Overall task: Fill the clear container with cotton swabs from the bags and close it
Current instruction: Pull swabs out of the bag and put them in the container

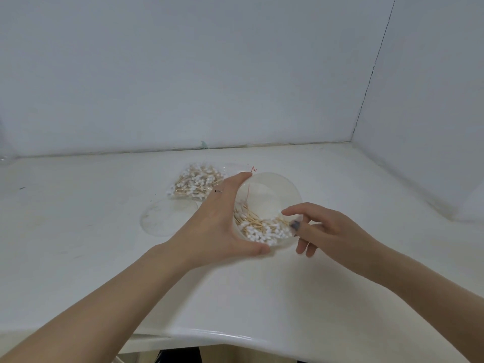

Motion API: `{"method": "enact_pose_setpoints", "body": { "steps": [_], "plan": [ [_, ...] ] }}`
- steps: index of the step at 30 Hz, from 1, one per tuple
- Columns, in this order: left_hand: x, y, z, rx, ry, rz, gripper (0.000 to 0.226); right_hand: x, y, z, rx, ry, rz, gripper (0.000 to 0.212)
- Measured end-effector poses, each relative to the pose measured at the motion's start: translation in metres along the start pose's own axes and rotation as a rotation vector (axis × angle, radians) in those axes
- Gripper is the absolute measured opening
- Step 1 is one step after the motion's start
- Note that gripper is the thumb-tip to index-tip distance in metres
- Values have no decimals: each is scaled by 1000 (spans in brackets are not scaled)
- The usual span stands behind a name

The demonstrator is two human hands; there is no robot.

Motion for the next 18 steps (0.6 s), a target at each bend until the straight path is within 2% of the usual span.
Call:
{"method": "enact_pose_setpoints", "body": {
  "steps": [3,10,15,18],
  "plan": [
    [0,0,0,-4,-14,-8,122,2,2,-1,28,114,24,22],
    [-3,0,0,-1,-33,-15,123,-3,-1,6,-82,41,21,20],
    [-8,3,-2,2,-58,-39,123,-1,-1,4,-135,85,4,23],
    [-8,3,-1,4,-61,-39,124,3,1,3,-105,145,-17,23]
  ]
}}
Point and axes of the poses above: each hand's wrist, its own y-axis away from the middle knuckle, its own z-axis out of the back of the hand, x = y × z, the point moved 10 cm from there along -y, towards the middle knuckle, and after that the axes turned 14 degrees about z, right-handed, at the moved point
